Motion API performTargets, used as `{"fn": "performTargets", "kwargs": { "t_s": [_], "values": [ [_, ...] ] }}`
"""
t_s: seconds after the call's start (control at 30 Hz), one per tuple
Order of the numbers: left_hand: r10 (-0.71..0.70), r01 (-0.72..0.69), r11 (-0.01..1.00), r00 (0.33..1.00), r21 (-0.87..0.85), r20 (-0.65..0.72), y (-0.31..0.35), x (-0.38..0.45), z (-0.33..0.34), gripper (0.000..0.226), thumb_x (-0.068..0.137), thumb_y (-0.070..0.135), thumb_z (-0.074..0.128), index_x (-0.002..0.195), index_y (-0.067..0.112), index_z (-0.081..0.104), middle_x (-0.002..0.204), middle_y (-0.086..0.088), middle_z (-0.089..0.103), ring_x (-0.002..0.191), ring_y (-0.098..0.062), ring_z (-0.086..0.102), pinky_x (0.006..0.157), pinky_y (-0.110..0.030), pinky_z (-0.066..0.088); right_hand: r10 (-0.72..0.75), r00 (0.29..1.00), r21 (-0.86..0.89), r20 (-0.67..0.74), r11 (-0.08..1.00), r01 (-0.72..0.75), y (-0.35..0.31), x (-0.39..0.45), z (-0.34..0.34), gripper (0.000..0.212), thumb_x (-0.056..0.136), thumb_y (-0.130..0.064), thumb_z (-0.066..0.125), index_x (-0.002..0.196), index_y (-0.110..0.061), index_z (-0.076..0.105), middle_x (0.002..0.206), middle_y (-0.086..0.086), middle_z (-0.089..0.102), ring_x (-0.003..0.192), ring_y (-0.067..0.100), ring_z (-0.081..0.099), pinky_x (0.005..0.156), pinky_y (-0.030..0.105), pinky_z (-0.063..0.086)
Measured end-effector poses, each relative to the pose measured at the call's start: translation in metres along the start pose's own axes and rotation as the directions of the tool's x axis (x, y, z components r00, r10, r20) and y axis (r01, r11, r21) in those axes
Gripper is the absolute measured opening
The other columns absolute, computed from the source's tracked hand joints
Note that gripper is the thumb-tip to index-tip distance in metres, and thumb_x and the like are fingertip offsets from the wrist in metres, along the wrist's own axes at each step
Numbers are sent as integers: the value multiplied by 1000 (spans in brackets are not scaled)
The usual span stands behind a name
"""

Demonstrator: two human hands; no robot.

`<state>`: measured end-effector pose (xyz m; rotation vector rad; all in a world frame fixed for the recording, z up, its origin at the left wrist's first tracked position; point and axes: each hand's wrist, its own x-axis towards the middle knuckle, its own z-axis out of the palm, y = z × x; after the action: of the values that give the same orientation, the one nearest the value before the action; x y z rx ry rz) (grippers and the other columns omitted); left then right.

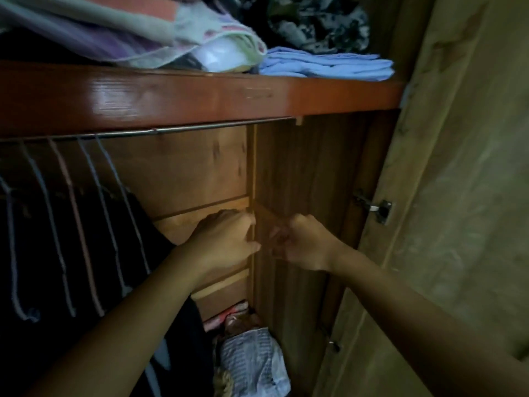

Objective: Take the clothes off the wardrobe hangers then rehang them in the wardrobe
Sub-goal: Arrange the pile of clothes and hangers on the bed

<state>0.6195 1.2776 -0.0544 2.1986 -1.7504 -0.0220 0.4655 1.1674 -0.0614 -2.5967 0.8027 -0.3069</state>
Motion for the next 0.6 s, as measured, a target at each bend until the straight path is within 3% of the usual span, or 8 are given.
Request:
{"fn": "performTargets", "kwargs": {
  "t_s": [0.07, 0.13, 0.2, 0.27, 0.37, 0.6],
  "values": [
    [48, -44, 998, 995, -41, 88, 19, 6, 10, 55, 87, 47, 65, 138, 35, 47, 134, 10, 55, 104, -6, 53, 70, -22, 42, 35, 999, -7, -22, 999, -35, 14, -26, -11, 16, 81, -39, 73, 96, -37, 67, 93, -16, 68, 88, 10, 67, 74, 27, 53],
    [81, -67, 994, 982, -89, 169, 42, 11, 18, 66, 86, 47, 65, 145, 35, 37, 145, 8, 48, 122, -13, 52, 90, -32, 48, 45, 998, -68, -44, 997, -48, 27, -53, -21, 26, 84, -37, 70, 110, -35, 66, 96, -13, 67, 91, 13, 67, 71, 25, 49],
    [112, -89, 990, 967, -111, 228, 69, 13, 28, 68, 86, 46, 67, 145, 33, 36, 144, 5, 48, 124, -14, 51, 99, -36, 47, 107, 994, -129, -22, 986, -109, 42, -81, -31, 34, 86, -36, 70, 119, -33, 61, 97, -11, 64, 94, 14, 66, 65, 22, 44],
    [149, -118, 985, 951, -124, 271, 98, 13, 38, 70, 87, 45, 69, 147, 30, 36, 140, 2, 49, 123, -14, 51, 97, -32, 46, 201, 980, -158, 1, 967, -198, 59, -110, -43, 40, 86, -38, 71, 124, -33, 57, 101, -12, 59, 101, 15, 63, 66, 21, 44],
    [215, -163, 970, 922, -182, 321, 146, 8, 53, 69, 88, 42, 69, 148, 29, 36, 144, 0, 43, 127, -15, 47, 96, -28, 44, 273, 962, -177, -3, 947, -269, 83, -160, -61, 52, 86, -40, 71, 133, -32, 52, 129, -6, 56, 111, 15, 58, 84, 28, 49],
    [341, -288, 939, 858, -191, 385, 258, -2, 94, 63, 87, 43, 69, 142, 35, 41, 139, 7, 45, 115, -10, 51, 90, -30, 47, 448, 891, -236, -75, 860, -452, 129, -274, -84, 50, 89, -44, 68, 134, -29, 52, 132, -6, 58, 109, 14, 59, 90, 31, 50]
  ]
}}
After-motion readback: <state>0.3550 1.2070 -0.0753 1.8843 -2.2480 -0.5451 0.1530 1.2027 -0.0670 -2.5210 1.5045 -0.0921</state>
